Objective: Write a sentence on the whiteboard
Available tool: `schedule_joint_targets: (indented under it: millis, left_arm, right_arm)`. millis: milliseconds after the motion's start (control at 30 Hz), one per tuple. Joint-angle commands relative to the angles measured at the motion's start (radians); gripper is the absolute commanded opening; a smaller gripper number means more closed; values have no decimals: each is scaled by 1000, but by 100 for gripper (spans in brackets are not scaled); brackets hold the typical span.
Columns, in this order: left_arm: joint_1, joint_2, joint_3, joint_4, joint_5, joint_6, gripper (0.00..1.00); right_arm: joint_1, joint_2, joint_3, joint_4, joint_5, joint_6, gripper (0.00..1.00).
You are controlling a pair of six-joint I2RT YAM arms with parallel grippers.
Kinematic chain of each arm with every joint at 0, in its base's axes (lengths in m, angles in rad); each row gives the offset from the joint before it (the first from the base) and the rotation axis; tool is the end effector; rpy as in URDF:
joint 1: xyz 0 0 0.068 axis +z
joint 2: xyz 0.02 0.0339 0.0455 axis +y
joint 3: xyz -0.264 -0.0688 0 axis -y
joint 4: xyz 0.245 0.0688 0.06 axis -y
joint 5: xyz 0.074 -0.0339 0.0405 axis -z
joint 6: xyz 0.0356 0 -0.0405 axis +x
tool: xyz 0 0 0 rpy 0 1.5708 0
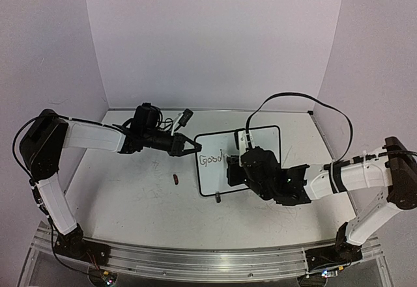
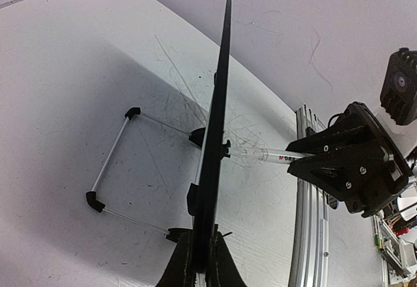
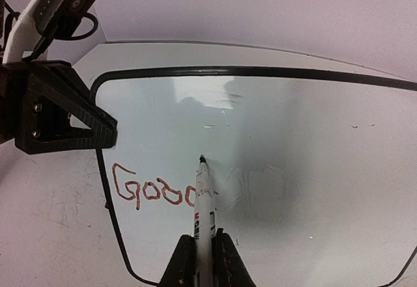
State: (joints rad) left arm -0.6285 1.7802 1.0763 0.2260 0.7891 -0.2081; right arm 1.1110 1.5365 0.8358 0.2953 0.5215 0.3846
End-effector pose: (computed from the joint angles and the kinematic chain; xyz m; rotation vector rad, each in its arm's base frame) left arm 0.2994 -0.2488 0.2133 0.9531 1.9322 -1.3106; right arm 0.1638 0.2908 0.2239 -0.3667 1.9155 0.4851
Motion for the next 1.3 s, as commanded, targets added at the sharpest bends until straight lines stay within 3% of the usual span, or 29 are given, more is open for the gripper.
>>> schedule_joint_targets:
  millis: [0, 800, 1100, 1267]
  left_arm:
    - [-7, -24, -16, -60, -56, 30, 0]
    - [-7, -25, -16, -60, -57, 31, 0]
    - [-7, -25, -16, -64, -65, 37, 0]
    - [-6, -22, -14, -67, -67, 39, 0]
  right_arm:
    - [-5, -16, -26, -14, -16, 43, 0]
    - [8, -43, -86, -55, -11, 108, 0]
    - [27, -268, -154, -19, -86, 6, 0]
    - [-10, -276, -165, 0, -91, -43, 0]
